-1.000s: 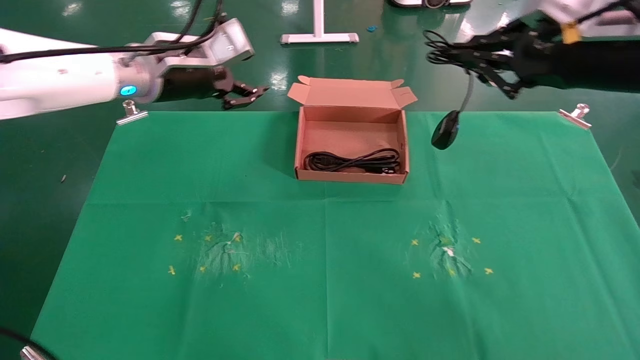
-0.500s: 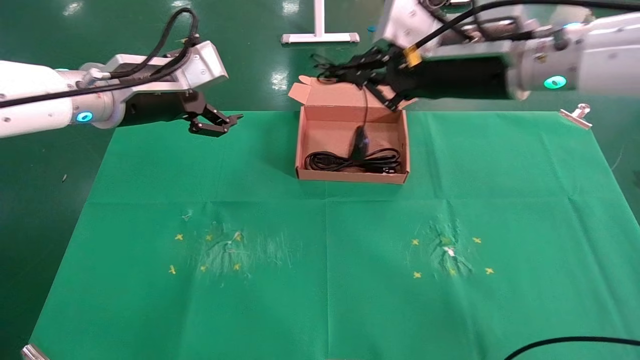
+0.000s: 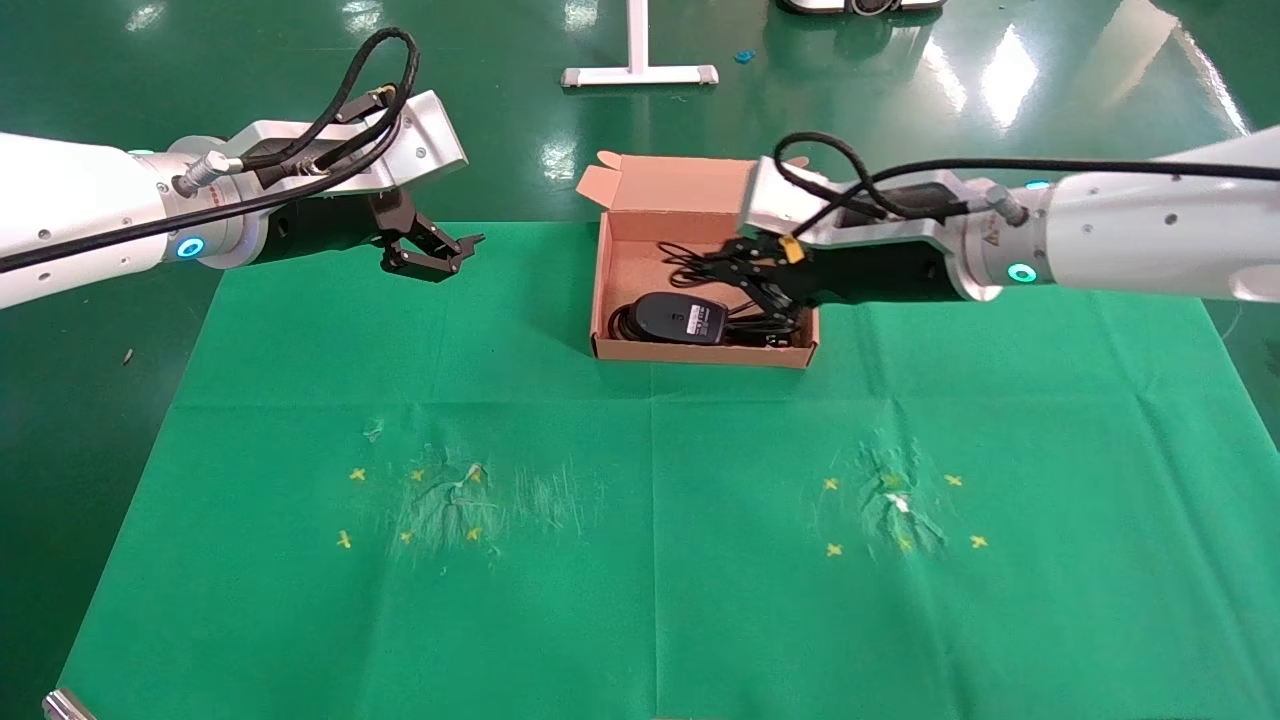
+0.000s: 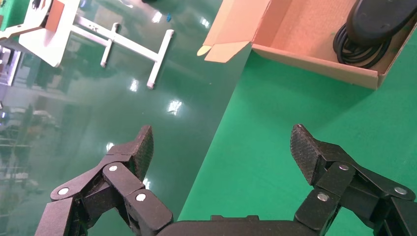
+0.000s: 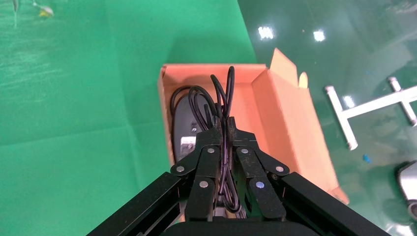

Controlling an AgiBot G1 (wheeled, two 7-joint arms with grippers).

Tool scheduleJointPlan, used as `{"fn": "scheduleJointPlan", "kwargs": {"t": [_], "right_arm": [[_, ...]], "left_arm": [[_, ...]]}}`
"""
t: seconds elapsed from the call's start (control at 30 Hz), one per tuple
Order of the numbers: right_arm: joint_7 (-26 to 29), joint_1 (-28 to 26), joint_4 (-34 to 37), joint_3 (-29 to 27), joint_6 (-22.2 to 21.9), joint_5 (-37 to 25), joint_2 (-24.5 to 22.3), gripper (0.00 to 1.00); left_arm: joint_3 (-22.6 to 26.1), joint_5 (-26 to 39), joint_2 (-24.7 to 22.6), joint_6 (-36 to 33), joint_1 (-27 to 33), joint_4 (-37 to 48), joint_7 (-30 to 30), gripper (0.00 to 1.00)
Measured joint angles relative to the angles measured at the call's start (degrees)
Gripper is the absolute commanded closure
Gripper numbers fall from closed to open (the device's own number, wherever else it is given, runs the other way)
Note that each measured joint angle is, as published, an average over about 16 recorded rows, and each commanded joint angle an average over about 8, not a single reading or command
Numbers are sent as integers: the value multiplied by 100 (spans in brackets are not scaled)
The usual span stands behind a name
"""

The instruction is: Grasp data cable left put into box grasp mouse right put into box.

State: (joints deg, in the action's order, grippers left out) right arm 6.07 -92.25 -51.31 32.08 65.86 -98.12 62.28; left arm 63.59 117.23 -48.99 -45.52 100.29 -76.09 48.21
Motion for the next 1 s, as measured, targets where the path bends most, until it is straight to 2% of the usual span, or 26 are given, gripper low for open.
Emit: {"fn": "scheduleJointPlan", "kwargs": {"t": [0.07,0.1,0.6,1.0], "right_arm": [[-64,19,83,11,5,9,11,4],[-88,26,114,13,6,16,14,0],[-55,85,25,-35,55,146,-59,0],[36,542,-336,-280,354,989,-471,0]], "left_arm": [[2,35,3,-5,-3,-24,33,0],[3,47,4,-6,-5,-32,44,0],[1,9,-14,-7,-4,16,20,0],[1,-34,-27,0,3,64,-29,0]]}}
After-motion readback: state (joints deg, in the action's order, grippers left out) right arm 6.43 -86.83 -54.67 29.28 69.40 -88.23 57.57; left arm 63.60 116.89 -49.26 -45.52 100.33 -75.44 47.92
